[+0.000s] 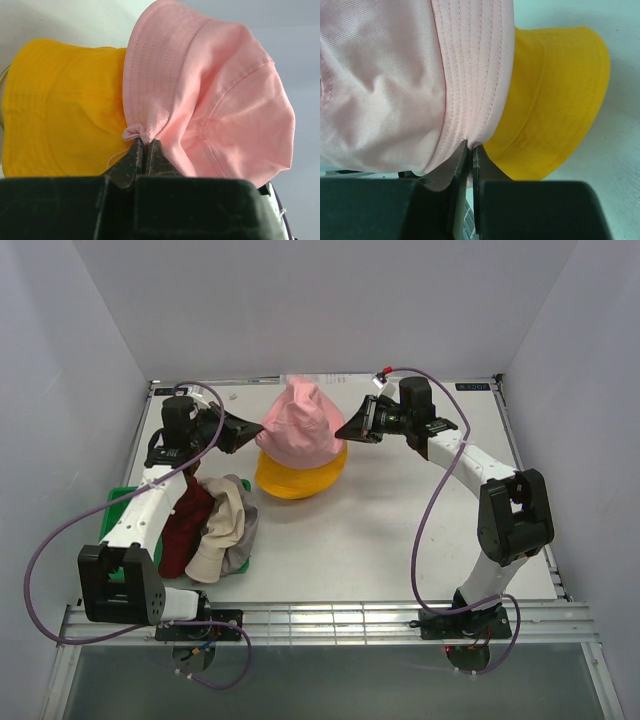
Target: Stack the hats
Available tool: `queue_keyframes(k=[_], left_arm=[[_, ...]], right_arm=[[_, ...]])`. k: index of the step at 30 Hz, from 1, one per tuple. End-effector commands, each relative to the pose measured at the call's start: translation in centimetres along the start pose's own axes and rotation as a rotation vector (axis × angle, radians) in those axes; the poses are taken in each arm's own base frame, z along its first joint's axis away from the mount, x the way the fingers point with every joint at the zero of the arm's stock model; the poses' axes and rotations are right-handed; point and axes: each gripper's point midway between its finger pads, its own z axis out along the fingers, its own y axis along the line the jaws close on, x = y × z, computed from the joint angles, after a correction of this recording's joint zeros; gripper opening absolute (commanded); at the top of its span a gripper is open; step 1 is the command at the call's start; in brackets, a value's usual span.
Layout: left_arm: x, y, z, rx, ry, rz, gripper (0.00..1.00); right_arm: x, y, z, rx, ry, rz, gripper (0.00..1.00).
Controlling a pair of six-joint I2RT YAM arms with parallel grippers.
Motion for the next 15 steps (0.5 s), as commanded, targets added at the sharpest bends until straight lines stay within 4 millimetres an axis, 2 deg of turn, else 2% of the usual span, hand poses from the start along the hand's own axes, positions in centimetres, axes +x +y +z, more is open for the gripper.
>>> queue_keyframes(k=[1, 10, 15], left_arm=[[-1.2, -3.4, -1.6, 0.074, -0.042, 0.095, 0.0], [-2.0, -5.5, -2.1, 0.109, -0.047, 0.186, 0.0], [-1.7, -5.6, -2.3, 0.111, -0.038, 0.194, 0.0]], right_arm=[[-2.1, 2.3, -0.9, -0.014, -0.04, -0.09, 0.08], [-3.2, 3.1, -1.1, 0.0, -0.041, -0.111, 0.08], [-3.2, 3.6, -1.2, -0.013, -0.034, -0.104, 0.08]])
